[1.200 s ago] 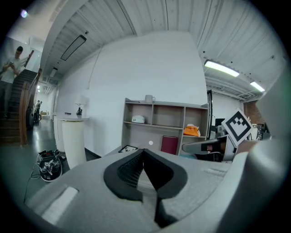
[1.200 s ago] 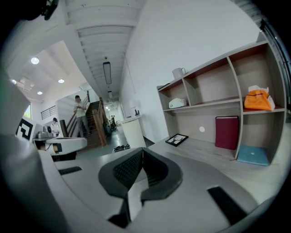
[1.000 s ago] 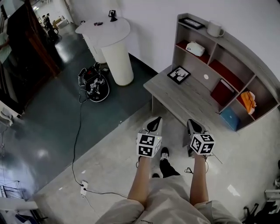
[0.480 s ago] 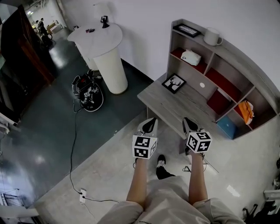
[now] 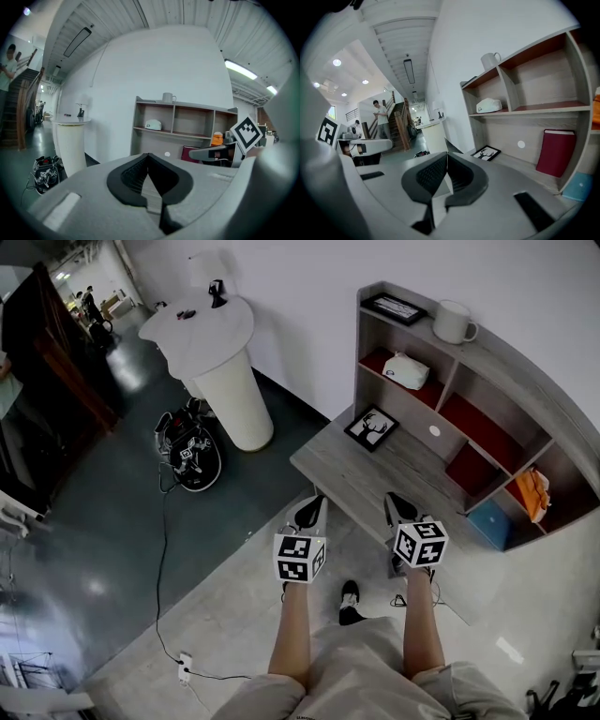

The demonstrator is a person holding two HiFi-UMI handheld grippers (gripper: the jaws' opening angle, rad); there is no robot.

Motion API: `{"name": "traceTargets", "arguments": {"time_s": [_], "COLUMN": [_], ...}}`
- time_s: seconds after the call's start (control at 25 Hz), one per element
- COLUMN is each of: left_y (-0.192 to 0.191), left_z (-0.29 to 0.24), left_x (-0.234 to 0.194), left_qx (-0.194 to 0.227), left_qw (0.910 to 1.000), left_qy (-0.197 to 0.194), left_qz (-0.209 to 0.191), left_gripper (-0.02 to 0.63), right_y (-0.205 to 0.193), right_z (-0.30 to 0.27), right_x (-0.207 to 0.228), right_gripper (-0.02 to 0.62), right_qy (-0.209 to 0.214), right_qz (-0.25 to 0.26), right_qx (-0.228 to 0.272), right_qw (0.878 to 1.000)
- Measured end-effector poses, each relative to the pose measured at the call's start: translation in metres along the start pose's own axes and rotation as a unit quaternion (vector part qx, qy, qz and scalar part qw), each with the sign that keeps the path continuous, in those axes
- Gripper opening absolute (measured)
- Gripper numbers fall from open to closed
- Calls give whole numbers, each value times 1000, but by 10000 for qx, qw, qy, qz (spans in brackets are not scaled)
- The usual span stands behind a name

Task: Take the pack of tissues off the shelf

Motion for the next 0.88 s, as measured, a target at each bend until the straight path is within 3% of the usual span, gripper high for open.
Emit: {"name": "traceTargets", "arguments": {"time_s": [0.4, 0.88], "left_y": [17, 5], "left_z": [-65, -114], "left_x": [-6, -10], "left_qx": [87, -15], "left_qw": [9992, 9996], "left_qy": [122, 122], "left_qz": [-363, -272], "left_gripper": [9, 9], "right_y": [27, 29], "right_z": [-43, -63], "right_x": [57, 104], "right_gripper": [17, 17], "right_qy": [81, -77], "right_qz": [-92, -182], "right_qx": [196, 156], "right_qw": [9997, 9997]}}
Point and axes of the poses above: the fingertips, and each gripper's own axes: z backward along the fingers, x to its right, y out of its top, the point moved 3 cm from there along z, backward along the fingers, and after that the axes turned 13 degrees about x, right-handed, at the moved point
